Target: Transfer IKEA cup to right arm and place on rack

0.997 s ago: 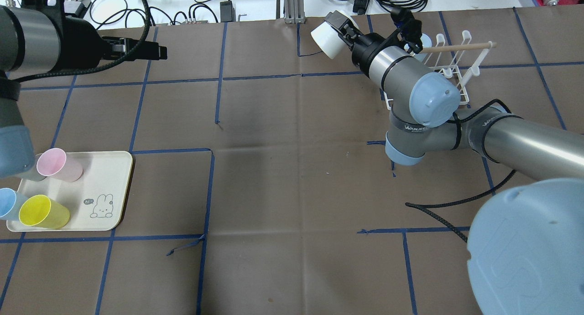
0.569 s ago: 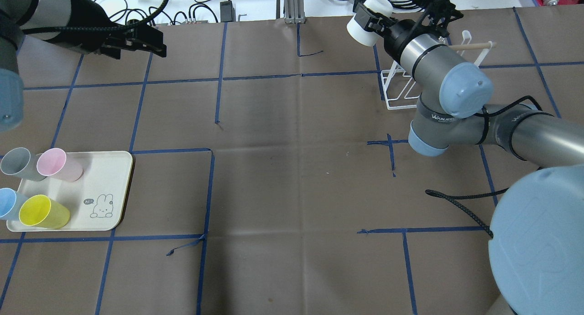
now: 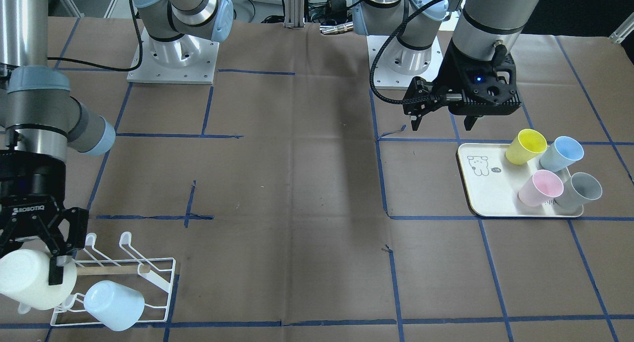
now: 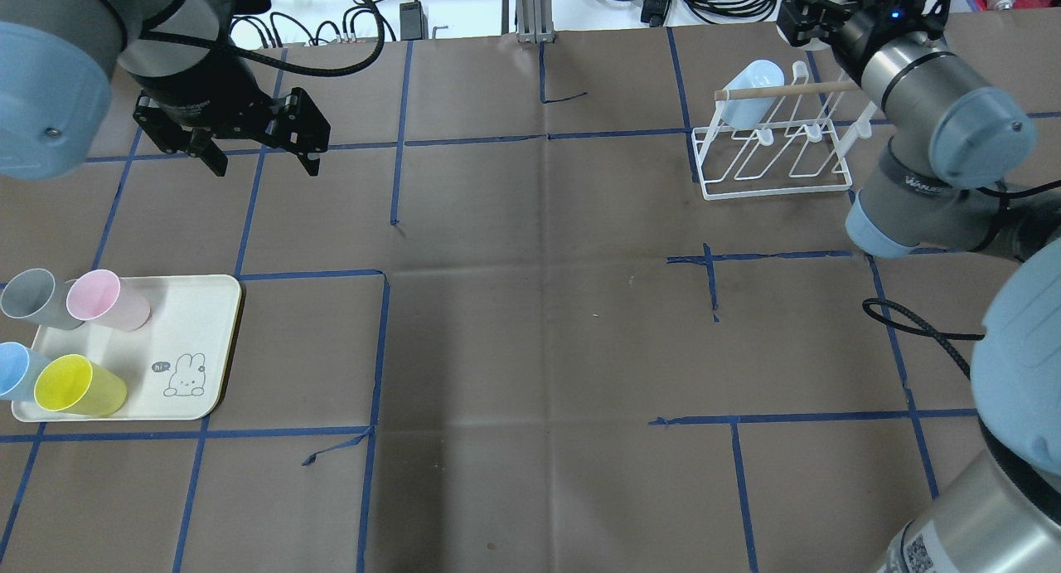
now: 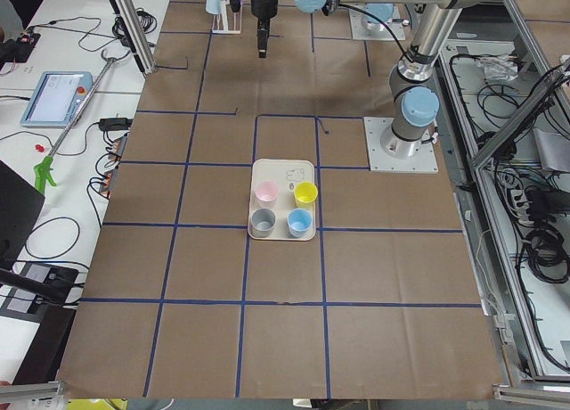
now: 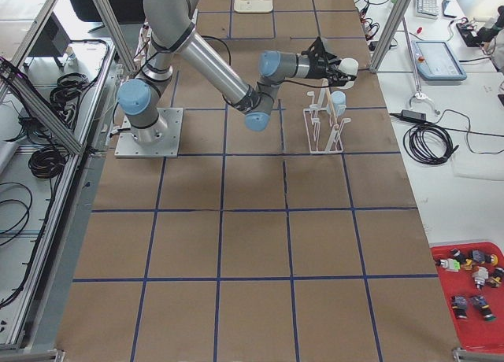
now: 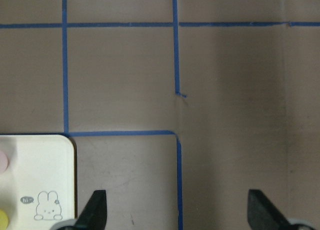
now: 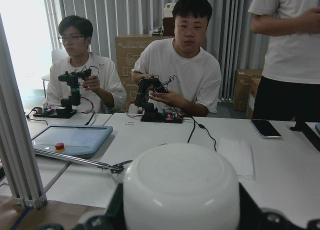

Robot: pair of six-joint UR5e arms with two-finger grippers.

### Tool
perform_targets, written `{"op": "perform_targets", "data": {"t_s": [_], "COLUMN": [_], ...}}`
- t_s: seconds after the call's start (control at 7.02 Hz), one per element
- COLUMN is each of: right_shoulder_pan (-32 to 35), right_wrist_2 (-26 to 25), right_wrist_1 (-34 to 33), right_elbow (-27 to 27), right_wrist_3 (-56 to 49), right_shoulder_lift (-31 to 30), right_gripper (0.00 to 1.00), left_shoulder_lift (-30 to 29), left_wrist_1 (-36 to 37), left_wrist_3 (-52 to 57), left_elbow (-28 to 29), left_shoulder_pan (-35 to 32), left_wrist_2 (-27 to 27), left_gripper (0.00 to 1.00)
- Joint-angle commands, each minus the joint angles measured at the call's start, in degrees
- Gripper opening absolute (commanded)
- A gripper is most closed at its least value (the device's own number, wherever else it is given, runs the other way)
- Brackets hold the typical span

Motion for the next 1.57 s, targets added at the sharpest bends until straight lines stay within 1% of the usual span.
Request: {"op": "perform_targets", "data": {"t_s": [0.0,0.14,0.43,0.71,0.85,1.0,1.28,1.42], "right_shoulder_pan": [-4.35,-4.88,-5.59,-6.21,-6.12,-6.12,-6.21,-6.3], "right_wrist_2": [4.93,6.86,7.14,7.23,7.67,9.41,9.43,9.43], "right_wrist_1": [-0.1,-0.18,-0.62,-0.62,-0.62,-0.71,-1.93,-1.94], "right_elbow": [-2.82,-3.62,-4.59,-7.13,-6.97,-6.36,-4.43,-4.42], "right_wrist_3": [-2.86,-2.95,-2.86,-2.77,-2.77,-2.95,-2.95,-2.86], "right_shoulder_lift": [4.65,5.98,7.31,9.85,10.47,10.48,10.65,10.74], "right_gripper": [0.28,0.28,0.28,0.28,0.28,0.28,0.28,0.28], "left_shoulder_lift": [-0.26,-0.27,-0.09,0.0,0.0,0.09,0.26,0.26], "left_wrist_1": [0.2,0.2,0.2,0.2,0.2,0.2,0.2,0.2], "left_wrist_3": [0.29,0.38,0.64,0.64,0.73,1.34,3.09,5.02], "left_elbow": [-0.79,-0.8,-0.8,-0.8,-0.8,-0.8,-0.8,-0.8], "left_shoulder_pan": [-0.71,-0.63,-0.1,0.08,0.08,0.16,0.16,1.21], "left_wrist_2": [0.09,0.0,-1.49,-1.76,-1.94,-4.46,-4.05,-4.05], "left_gripper": [0.99,0.99,0.99,0.99,0.99,0.99,0.99,0.99]}}
